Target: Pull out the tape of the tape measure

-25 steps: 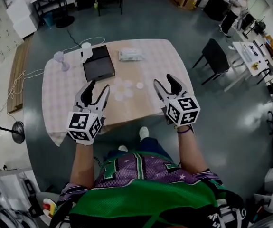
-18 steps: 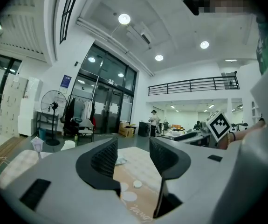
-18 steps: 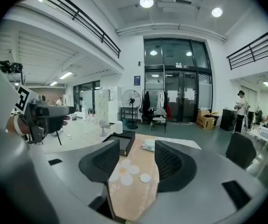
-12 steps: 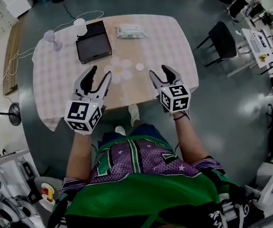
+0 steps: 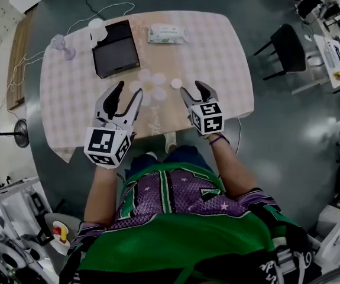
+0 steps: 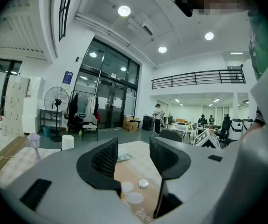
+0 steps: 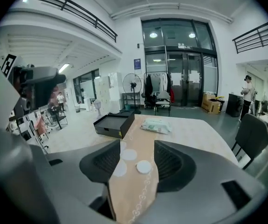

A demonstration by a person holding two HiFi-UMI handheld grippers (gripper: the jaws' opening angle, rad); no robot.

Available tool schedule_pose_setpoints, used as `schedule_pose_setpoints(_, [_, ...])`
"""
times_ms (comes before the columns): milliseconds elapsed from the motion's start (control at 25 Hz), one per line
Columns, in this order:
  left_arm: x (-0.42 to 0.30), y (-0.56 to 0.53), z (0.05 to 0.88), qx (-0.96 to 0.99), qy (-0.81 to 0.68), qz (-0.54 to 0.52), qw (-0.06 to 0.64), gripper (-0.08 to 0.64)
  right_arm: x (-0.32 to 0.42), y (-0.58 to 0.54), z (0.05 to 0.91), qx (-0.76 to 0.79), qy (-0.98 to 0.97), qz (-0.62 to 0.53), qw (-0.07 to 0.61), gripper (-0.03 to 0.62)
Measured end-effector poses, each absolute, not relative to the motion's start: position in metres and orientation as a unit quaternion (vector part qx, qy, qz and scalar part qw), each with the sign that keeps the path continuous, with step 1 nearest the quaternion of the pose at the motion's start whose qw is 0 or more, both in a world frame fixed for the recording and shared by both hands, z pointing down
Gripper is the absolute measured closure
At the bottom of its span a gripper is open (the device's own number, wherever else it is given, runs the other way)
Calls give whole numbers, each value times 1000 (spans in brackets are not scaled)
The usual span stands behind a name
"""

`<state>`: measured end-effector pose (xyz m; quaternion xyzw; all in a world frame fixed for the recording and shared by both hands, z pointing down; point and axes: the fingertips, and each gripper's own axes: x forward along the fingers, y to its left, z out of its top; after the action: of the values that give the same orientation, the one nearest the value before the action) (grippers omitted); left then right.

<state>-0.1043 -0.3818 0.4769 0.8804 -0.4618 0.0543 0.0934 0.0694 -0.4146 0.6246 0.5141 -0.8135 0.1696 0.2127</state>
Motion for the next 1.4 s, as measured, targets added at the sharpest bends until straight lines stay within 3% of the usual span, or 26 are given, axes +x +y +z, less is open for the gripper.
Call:
schedule_pose_setpoints(920, [-100, -431, 529, 848, -504, 111, 121, 334, 63, -469, 798, 474, -784, 247, 315, 373])
schedule_pose_setpoints(1400, [-107, -442, 541, 833, -523, 123, 134, 334, 60, -477, 821, 466, -774, 263, 340, 373])
